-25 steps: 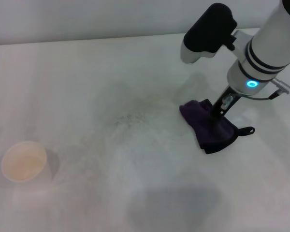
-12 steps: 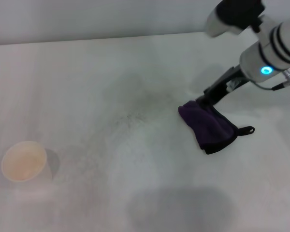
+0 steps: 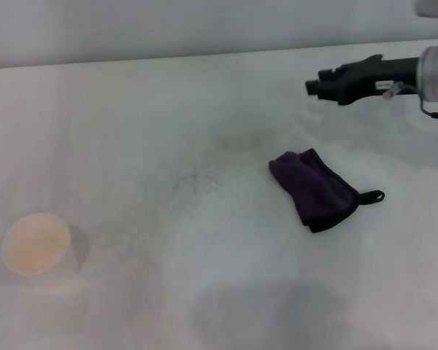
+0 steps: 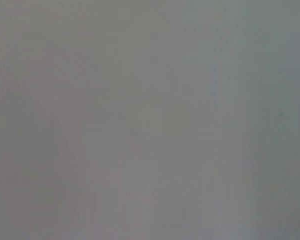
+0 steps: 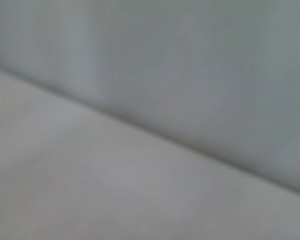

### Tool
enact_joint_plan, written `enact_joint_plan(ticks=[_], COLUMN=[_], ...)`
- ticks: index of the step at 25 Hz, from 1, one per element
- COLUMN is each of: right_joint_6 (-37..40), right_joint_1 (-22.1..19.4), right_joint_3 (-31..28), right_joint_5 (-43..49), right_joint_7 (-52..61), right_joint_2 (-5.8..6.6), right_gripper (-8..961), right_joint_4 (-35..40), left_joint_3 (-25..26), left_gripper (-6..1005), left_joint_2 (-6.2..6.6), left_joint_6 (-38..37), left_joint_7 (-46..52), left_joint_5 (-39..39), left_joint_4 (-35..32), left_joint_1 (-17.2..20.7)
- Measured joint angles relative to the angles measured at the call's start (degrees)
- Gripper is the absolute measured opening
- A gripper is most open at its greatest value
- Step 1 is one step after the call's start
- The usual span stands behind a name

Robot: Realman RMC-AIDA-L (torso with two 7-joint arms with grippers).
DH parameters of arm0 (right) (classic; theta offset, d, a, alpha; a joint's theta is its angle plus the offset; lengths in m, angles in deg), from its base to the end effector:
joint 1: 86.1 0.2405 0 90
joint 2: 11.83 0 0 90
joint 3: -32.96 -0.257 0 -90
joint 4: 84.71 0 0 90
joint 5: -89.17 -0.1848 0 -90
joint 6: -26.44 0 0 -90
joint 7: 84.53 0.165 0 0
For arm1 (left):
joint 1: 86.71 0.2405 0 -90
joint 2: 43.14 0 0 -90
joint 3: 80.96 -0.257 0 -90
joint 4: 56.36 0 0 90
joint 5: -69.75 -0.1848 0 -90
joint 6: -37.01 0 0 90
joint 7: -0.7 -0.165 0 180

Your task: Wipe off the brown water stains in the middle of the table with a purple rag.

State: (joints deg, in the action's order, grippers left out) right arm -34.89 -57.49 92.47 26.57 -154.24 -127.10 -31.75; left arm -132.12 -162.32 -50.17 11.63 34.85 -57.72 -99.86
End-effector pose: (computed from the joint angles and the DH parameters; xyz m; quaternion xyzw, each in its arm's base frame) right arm 0.2618 0.3845 0.0183 -0.8920 0.3259 0.1008 0.2965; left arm -0.3483 0.2538 0.0351 -0.6675 -0.1773 -0.3010 0.6575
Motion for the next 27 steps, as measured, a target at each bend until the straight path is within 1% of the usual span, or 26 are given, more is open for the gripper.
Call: enact_joint_plan(ticks=[3, 8, 12, 17, 22, 27], right_joint_6=[2.5, 5.35, 5.78, 5.83, 5.69, 4.45], right_joint_1=[-1.67, -2.72, -3.03, -3.09, -2.79, -2.68], right_joint_3=[-3.24, -7.63, -10.57, -11.48, -11.7, -11.75], right_joint_5=[-9.57, -19.75, -28.58, -41.62, -50.85, -58.74], right_joint_7=[-10.89, -24.62, -36.48, -52.61, -65.93, -75.31], right_joint_2=[0.03, 0.07, 0.06, -0.03, -0.33, -0.63], right_gripper=[333, 333, 333, 333, 333, 333], right_joint_4=[-5.26, -13.47, -20.55, -29.22, -35.74, -40.64], left_joint_3=[0.0, 0.01, 0.0, 0.0, 0.0, 0.0], left_gripper=[892, 892, 892, 892, 892, 892], left_joint_2=[-0.04, -0.06, -0.08, -0.04, -0.02, 0.02], left_joint_6=[-0.42, -0.48, 0.32, 0.63, 1.0, 3.17], left_joint_7=[0.03, 0.01, -0.19, -0.25, -0.39, -0.46], left_joint_5=[0.15, 2.0, 2.99, 3.73, 3.98, 4.25], left_joint_4=[-0.18, 0.08, 0.1, 0.1, 0.07, -0.1], left_joint_1=[-0.01, -0.11, -0.3, -0.64, -0.94, -1.97])
